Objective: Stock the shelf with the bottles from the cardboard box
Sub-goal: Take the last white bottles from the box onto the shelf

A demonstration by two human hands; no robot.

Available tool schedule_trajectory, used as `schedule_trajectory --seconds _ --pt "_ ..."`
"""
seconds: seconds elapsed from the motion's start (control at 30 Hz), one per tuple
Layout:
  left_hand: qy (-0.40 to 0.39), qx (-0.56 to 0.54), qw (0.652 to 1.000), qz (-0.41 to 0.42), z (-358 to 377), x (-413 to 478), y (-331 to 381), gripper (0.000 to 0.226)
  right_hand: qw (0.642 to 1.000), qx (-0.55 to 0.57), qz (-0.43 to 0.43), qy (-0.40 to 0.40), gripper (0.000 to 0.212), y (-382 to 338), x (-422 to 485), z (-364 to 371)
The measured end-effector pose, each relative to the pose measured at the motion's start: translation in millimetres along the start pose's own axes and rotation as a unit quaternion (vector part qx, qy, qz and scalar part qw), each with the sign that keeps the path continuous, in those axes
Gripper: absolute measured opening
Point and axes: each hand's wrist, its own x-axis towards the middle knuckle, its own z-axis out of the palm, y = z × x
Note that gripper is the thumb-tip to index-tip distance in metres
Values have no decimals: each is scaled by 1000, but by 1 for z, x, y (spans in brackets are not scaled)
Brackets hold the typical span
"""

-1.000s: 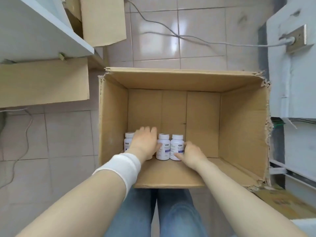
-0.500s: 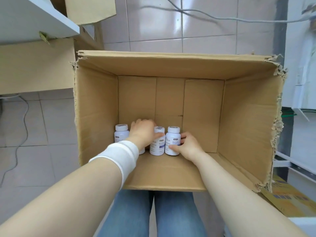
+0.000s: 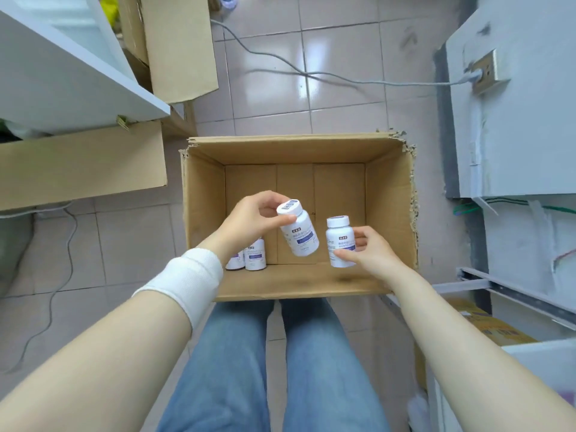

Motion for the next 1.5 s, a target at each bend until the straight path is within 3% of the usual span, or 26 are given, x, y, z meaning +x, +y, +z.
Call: schedule_trajectory --seconds 0.13,0.33,0.53,0.63,0.73,1.07,1.13,1.4,1.47,1.5 --pt "-4 -1 997 72 -15 -50 46 18 998 19 -40 41 57 -28 -72 -12" --pt "-33 -19 984 172 -28 -122 101 17 974 153 -84 144 53 -44 -186 3" --pt "-151 -32 970 190 -23 -196 142 24 898 328 -113 272 52 -32 -275 72" --pt "-181 -48 965 186 -7 -233 152 33 864 378 -124 310 55 -20 -318 98" --pt "-241 -64 952 176 22 -276 157 37 823 410 -145 365 44 1 -370 111" --pt "-431 -26 862 264 175 -488 152 38 640 505 -215 537 25 136 -566 145" --pt "-461 -8 840 287 211 -542 138 34 599 519 -232 564 34 175 -613 163" --pt "-552 36 748 368 345 -747 68 27 500 532 -260 632 99 338 -775 232" --pt "-568 54 724 389 373 -788 56 30 482 536 -263 641 95 367 -809 243" --pt "-575 64 712 397 387 -805 51 29 474 538 -265 644 80 382 -824 247"
